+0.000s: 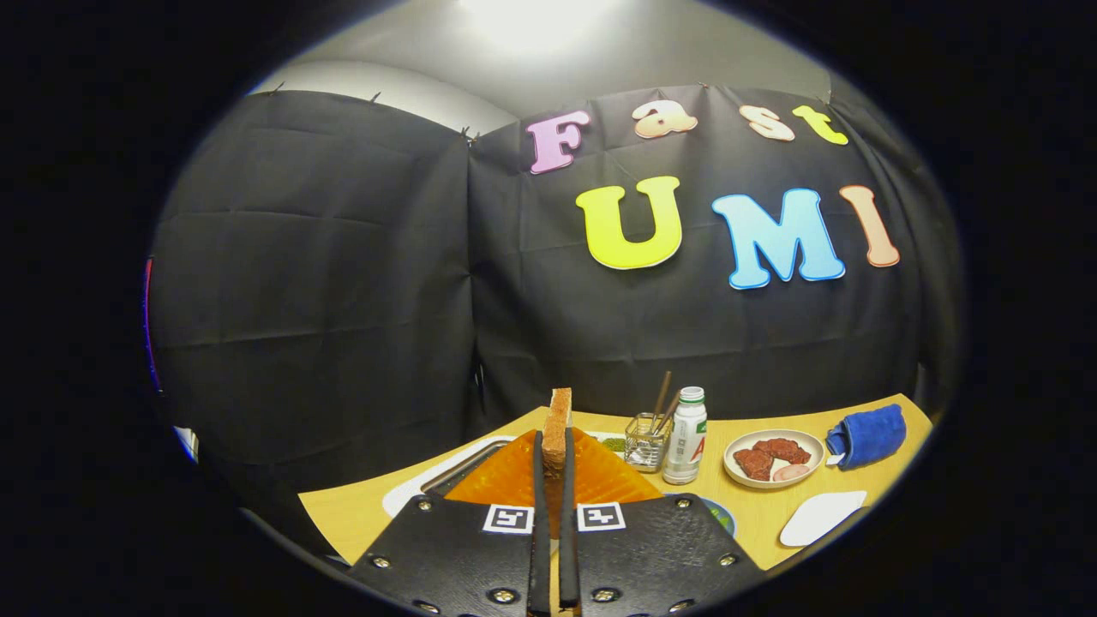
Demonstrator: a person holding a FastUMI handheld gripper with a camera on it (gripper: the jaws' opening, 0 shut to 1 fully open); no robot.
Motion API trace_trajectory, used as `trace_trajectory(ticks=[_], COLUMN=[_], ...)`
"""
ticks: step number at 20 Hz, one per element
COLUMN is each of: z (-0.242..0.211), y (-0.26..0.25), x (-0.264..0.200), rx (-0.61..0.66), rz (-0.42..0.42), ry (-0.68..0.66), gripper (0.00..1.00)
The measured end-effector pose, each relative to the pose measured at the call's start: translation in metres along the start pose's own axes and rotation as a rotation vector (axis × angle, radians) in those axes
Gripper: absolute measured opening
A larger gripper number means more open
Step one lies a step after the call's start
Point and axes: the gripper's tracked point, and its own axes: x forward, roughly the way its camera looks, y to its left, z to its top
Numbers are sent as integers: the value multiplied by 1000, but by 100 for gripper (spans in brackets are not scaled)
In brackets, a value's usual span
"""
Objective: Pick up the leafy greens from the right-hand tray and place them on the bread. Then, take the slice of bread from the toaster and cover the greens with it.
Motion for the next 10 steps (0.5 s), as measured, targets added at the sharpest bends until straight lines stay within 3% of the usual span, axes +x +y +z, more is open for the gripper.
trace_trajectory(ticks=[10], z=[-54], y=[-43], x=[7], rx=[41], rz=[-65], ry=[98], gripper=[5])
